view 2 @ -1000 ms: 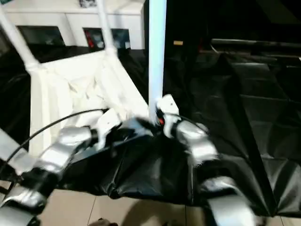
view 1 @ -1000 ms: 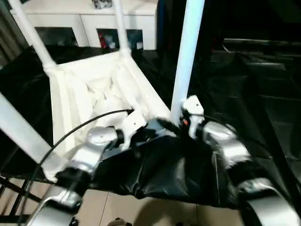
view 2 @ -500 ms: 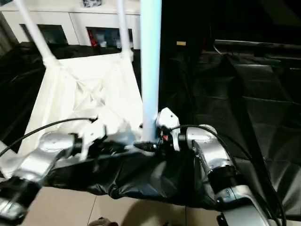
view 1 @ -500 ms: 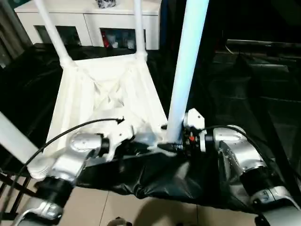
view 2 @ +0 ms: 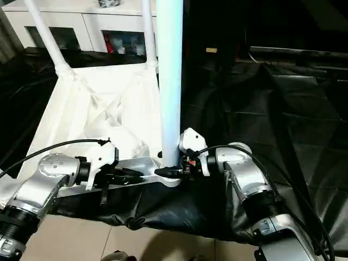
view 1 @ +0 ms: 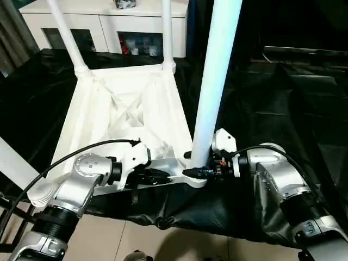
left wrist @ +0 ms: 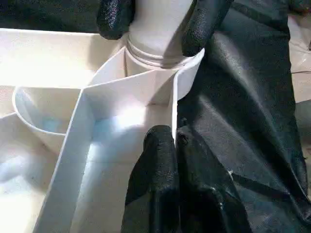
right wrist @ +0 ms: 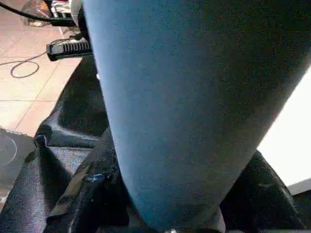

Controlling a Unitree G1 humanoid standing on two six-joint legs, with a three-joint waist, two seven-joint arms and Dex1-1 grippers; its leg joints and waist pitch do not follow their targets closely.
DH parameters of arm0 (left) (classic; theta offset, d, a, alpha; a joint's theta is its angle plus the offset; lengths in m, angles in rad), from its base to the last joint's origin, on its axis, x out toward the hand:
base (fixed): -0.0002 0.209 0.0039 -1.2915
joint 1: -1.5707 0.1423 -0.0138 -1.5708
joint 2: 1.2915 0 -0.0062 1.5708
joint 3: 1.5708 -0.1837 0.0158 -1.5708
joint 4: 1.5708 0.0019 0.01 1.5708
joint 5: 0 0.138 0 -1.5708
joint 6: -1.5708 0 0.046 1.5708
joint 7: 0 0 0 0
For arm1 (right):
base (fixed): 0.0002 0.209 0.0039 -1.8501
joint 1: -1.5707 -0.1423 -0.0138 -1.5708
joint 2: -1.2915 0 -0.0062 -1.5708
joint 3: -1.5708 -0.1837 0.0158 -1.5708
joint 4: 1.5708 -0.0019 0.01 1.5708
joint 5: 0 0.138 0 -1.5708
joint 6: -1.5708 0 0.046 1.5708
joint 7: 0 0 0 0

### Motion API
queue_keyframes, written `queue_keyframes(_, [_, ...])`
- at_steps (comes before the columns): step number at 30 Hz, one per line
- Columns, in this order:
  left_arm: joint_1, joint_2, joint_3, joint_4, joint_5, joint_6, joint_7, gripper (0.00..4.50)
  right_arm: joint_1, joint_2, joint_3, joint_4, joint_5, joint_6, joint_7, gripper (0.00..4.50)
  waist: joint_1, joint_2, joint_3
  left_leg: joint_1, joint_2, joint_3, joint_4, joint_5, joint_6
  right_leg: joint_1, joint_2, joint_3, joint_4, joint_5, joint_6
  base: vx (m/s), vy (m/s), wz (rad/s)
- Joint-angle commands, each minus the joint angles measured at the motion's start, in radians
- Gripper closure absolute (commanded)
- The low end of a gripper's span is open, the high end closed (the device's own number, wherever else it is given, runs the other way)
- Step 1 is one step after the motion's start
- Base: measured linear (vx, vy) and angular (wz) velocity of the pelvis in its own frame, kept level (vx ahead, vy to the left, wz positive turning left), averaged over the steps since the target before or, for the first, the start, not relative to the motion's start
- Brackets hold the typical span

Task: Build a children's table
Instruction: Rotate leg to tighten

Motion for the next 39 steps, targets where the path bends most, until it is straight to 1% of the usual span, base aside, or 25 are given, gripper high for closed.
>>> queue_keyframes(1, [-0.019, -0.003, 0.023, -0.054, -0.043, -0.007, 0.008, 4.50, 0.025, 0.003, 0.051, -0.012, 0.000, 0.017, 0.046, 2.48, -0.002, -0.013, -0.068, 0.007, 0.046, -0.009, -0.067, -0.166, 0.071, 0.057, -0.074, 0.042, -0.069, -0.225, -0.217, 0.000, 0.000, 0.00])
queue_keyframes(2, [-0.016, -0.003, 0.024, -0.056, -0.042, -0.005, 0.008, 4.50, 0.028, 0.002, 0.053, -0.015, 0.000, 0.019, 0.046, 2.51, -0.002, -0.010, -0.069, 0.008, 0.046, -0.009, -0.067, -0.166, 0.069, 0.056, -0.074, 0.042, -0.069, -0.224, -0.216, 0.000, 0.000, 0.00])
queue_keyframes(9, [-0.017, -0.013, 0.027, -0.053, -0.039, 0.002, 0.027, 4.50, 0.041, 0.008, 0.048, -0.027, 0.004, 0.032, 0.036, 2.51, -0.002, -0.009, -0.070, 0.008, 0.046, -0.009, -0.066, -0.161, 0.070, 0.057, -0.073, 0.042, -0.068, -0.209, -0.220, 0.000, 0.000, 0.00])
queue_keyframes(12, [-0.038, -0.051, 0.031, -0.026, -0.015, 0.011, 0.105, 4.50, 0.044, 0.051, 0.031, 0.000, -0.023, 0.031, -0.080, 2.51, -0.005, -0.010, -0.068, 0.008, 0.046, -0.009, -0.068, -0.165, 0.063, 0.056, -0.073, 0.043, -0.070, -0.216, -0.219, 0.000, 0.000, 0.00])
queue_keyframes(13, [-0.038, -0.051, 0.031, -0.026, -0.015, 0.011, 0.105, 4.50, 0.044, 0.051, 0.031, 0.000, -0.023, 0.031, -0.080, 2.51, -0.006, -0.011, -0.066, 0.008, 0.044, -0.010, -0.069, -0.177, 0.058, 0.056, -0.073, 0.042, -0.072, -0.235, -0.216, 0.000, 0.000, 0.00])
queue_keyframes(14, [-0.064, -0.093, 0.036, 0.011, 0.015, 0.012, 0.194, 4.50, 0.034, 0.099, 0.011, 0.050, -0.060, 0.021, -0.220, 2.51, -0.009, -0.014, -0.063, 0.010, 0.043, -0.009, -0.070, -0.202, 0.050, 0.054, -0.074, 0.042, -0.079, -0.288, -0.203, 0.000, 0.000, 0.00])
queue_keyframes(15, [-0.066, -0.098, 0.037, 0.015, 0.018, 0.013, 0.203, 4.50, 0.032, 0.104, 0.009, 0.056, -0.063, 0.020, -0.234, 2.52, -0.014, -0.011, -0.056, 0.016, 0.039, -0.009, -0.074, -0.241, 0.031, 0.049, -0.073, 0.042, -0.090, -0.374, -0.183, 0.000, 0.000, 0.00])
queue_keyframes(16, [-0.080, -0.123, 0.039, 0.032, 0.028, 0.017, 0.244, 4.50, 0.023, 0.131, -0.004, 0.088, -0.081, 0.019, -0.316, 2.52, -0.016, -0.012, -0.058, 0.018, 0.040, -0.013, -0.075, -0.256, 0.020, 0.051, -0.076, 0.041, -0.090, -0.408, -0.173, 0.000, 0.000, 0.00])
queue_keyframes(17, [-0.080, -0.123, 0.039, 0.032, 0.028, 0.017, 0.244, 4.50, 0.023, 0.131, -0.004, 0.088, -0.081, 0.019, -0.316, 2.53, -0.018, -0.012, -0.057, 0.018, 0.040, -0.014, -0.076, -0.264, 0.013, 0.051, -0.076, 0.041, -0.092, -0.427, -0.166, 0.000, 0.000, 0.00])
queue_keyframes(18, [-0.106, -0.176, 0.035, 0.061, 0.051, 0.025, 0.322, 4.50, 0.003, 0.192, -0.029, 0.151, -0.107, 0.017, -0.475, 2.54, -0.028, -0.013, -0.056, 0.018, 0.039, -0.017, -0.079, -0.285, 0.005, 0.050, -0.077, 0.041, -0.096, -0.461, -0.148, 0.000, 0.000, 0.00])
queue_keyframes(20, [-0.119, -0.202, 0.032, 0.074, 0.064, 0.031, 0.362, 4.50, -0.007, 0.223, -0.041, 0.178, -0.114, 0.020, -0.547, 2.54, -0.038, -0.013, -0.053, 0.022, 0.037, -0.017, -0.079, -0.303, -0.002, 0.046, -0.076, 0.040, -0.103, -0.489, -0.139, 0.000, 0.000, 0.00])
queue_keyframes(21, [-0.133, -0.233, 0.029, 0.088, 0.080, 0.041, 0.415, 4.50, -0.022, 0.264, -0.062, 0.205, -0.116, 0.028, -0.644, 2.54, -0.045, -0.015, -0.054, 0.018, 0.035, -0.020, -0.080, -0.307, -0.007, 0.050, -0.078, 0.039, -0.102, -0.512, -0.128, 0.000, 0.000, 0.00])
queue_keyframes(22, [-0.142, -0.252, 0.028, 0.096, 0.090, 0.048, 0.448, 4.50, -0.032, 0.290, -0.077, 0.221, -0.116, 0.034, -0.706, 2.54, -0.048, -0.015, -0.056, 0.021, 0.033, -0.022, -0.079, -0.309, -0.008, 0.049, -0.078, 0.037, -0.105, -0.530, -0.118, 0.000, 0.000, 0.00])
queue_keyframes(23, [-0.142, -0.252, 0.028, 0.096, 0.090, 0.048, 0.448, 4.50, -0.032, 0.290, -0.077, 0.221, -0.116, 0.034, -0.706, 2.54, -0.051, -0.017, -0.056, 0.020, 0.032, -0.020, -0.078, -0.304, -0.005, 0.047, -0.078, 0.039, -0.107, -0.529, -0.115, 0.000, 0.000, 0.00])
queue_keyframes(24, [-0.149, -0.275, 0.022, 0.100, 0.097, 0.056, 0.472, 4.50, -0.050, 0.323, -0.102, 0.243, -0.109, 0.051, -0.785, 2.54, -0.051, -0.016, -0.058, 0.021, 0.033, -0.020, -0.077, -0.303, 0.005, 0.047, -0.079, 0.040, -0.108, -0.524, -0.115, 0.000, 0.000, 0.00])
queue_keyframes(25, [-0.149, -0.275, 0.022, 0.100, 0.097, 0.056, 0.472, 4.50, -0.050, 0.323, -0.102, 0.243, -0.109, 0.051, -0.785, 2.54, -0.054, -0.008, -0.058, 0.018, 0.035, -0.020, -0.078, -0.294, 0.008, 0.046, -0.078, 0.042, -0.106, -0.493, -0.123, 0.000, 0.000, 0.00])
queue_keyframes(26, [-0.157, -0.305, 0.016, 0.105, 0.104, 0.069, 0.505, 4.50, -0.074, 0.358, -0.129, 0.273, -0.099, 0.055, -0.860, 2.54, -0.055, -0.010, -0.058, 0.016, 0.034, -0.021, -0.079, -0.293, 0.008, 0.048, -0.076, 0.041, -0.104, -0.481, -0.127, 0.000, 0.000, 0.00])
queue_keyframes(27, [-0.157, -0.305, 0.016, 0.105, 0.104, 0.069, 0.505, 4.50, -0.074, 0.358, -0.129, 0.273, -0.099, 0.055, -0.860, 2.54, -0.058, -0.009, -0.060, 0.016, 0.034, -0.019, -0.079, -0.289, 0.006, 0.047, -0.075, 0.042, -0.100, -0.452, -0.139, 0.000, 0.000, 0.00])
queue_keyframes(28, [-0.163, -0.324, 0.006, 0.112, 0.115, 0.069, 0.525, 4.50, -0.096, 0.383, -0.150, 0.299, -0.095, 0.052, -0.911, 2.54, -0.055, -0.005, -0.062, 0.017, 0.036, -0.020, -0.079, -0.283, 0.007, 0.050, -0.076, 0.041, -0.097, -0.420, -0.149, 0.000, 0.000, 0.00])
queue_keyframes(29, [-0.166, -0.336, -0.005, 0.116, 0.127, 0.066, 0.535, 4.50, -0.112, 0.397, -0.159, 0.315, -0.097, 0.038, -0.938, 2.54, -0.058, -0.007, -0.062, 0.015, 0.035, -0.018, -0.078, -0.277, 0.008, 0.049, -0.075, 0.043, -0.097, -0.399, -0.157, 0.000, 0.000, 0.00])
queue_keyframes(30, [-0.168, -0.341, -0.012, 0.118, 0.135, 0.062, 0.540, 4.50, -0.120, 0.403, -0.160, 0.323, -0.101, 0.026, -0.947, 2.19, -0.056, -0.006, -0.065, 0.013, 0.035, -0.018, -0.077, -0.260, 0.012, 0.055, -0.075, 0.042, -0.091, -0.346, -0.172, 0.000, 0.000, 0.00])
queue_keyframes(31, [-0.168, -0.341, -0.012, 0.118, 0.135, 0.062, 0.540, 4.50, -0.120, 0.403, -0.160, 0.323, -0.101, 0.026, -0.947, 1.98, -0.056, -0.006, -0.066, 0.014, 0.036, -0.017, -0.076, -0.257, 0.016, 0.054, -0.075, 0.043, -0.089, -0.325, -0.179, 0.000, 0.000, 0.00])
queue_keyframes(34, [-0.167, -0.327, -0.015, 0.127, 0.153, 0.036, 0.530, 4.50, -0.127, 0.399, -0.180, 0.320, -0.088, -0.013, -0.914, 1.81, -0.052, -0.010, -0.069, 0.010, 0.034, -0.013, -0.072, -0.218, 0.038, 0.060, -0.077, 0.044, -0.082, -0.245, -0.203, 0.000, 0.000, 0.00])
queue_keyframes(38, [-0.161, -0.305, -0.011, 0.122, 0.150, 0.017, 0.505, 4.50, -0.132, 0.372, -0.172, 0.319, -0.102, -0.041, -0.897, 1.50, -0.052, -0.007, -0.067, 0.008, 0.037, -0.013, -0.074, -0.214, 0.047, 0.061, -0.075, 0.041, -0.083, -0.260, -0.205, 0.000, 0.000, 0.00])
queue_keyframes(39, [-0.152, -0.286, -0.010, 0.110, 0.137, 0.003, 0.469, 4.50, -0.132, 0.345, -0.159, 0.322, -0.117, -0.061, -0.866, 1.31, -0.051, -0.003, -0.067, 0.009, 0.037, -0.013, -0.073, -0.219, 0.044, 0.059, -0.077, 0.041, -0.084, -0.274, -0.203, 0.000, 0.000, 0.00])
